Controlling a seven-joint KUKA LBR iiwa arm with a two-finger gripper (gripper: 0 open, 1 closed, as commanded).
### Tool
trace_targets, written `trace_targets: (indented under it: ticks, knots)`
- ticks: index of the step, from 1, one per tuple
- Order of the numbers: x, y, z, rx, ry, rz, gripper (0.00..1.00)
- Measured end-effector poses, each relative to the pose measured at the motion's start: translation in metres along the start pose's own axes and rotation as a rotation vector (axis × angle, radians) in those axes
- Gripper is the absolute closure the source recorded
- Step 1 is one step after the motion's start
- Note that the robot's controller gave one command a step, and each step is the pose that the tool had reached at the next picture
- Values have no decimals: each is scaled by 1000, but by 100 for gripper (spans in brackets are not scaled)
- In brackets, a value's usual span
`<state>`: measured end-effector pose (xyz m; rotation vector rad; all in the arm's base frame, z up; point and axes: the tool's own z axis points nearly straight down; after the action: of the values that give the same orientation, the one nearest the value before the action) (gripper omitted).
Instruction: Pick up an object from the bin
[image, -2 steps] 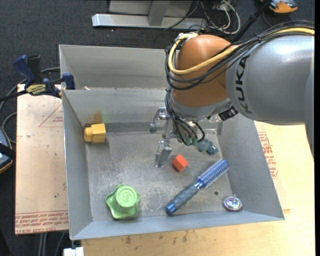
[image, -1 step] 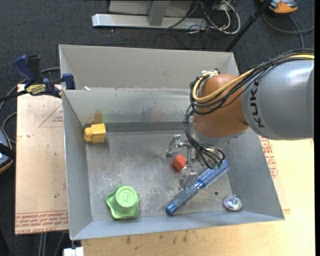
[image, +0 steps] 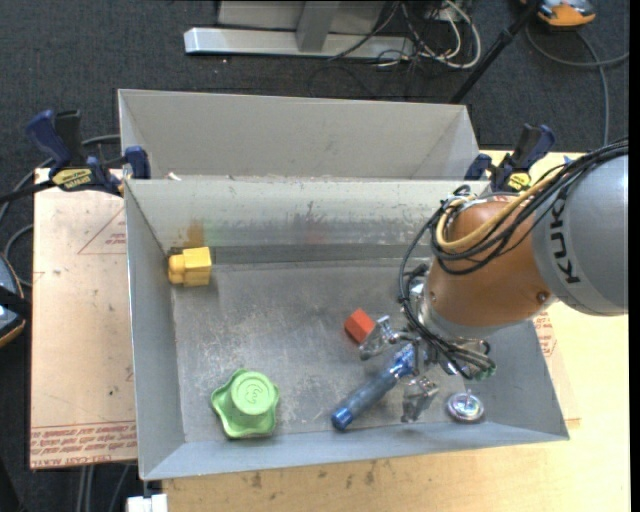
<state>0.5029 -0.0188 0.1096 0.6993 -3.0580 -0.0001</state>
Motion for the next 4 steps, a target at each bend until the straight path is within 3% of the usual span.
trace_targets:
  ticks: [1,2,3,4]
  knots:
    - [-3,1,-1,0,-6,-3,100]
    - [-3,1,-1,0,-6,-3,0]
    - [-3,1,-1,0,-5,-3,100]
    - [-50,-8,33,-1,4,179,100]
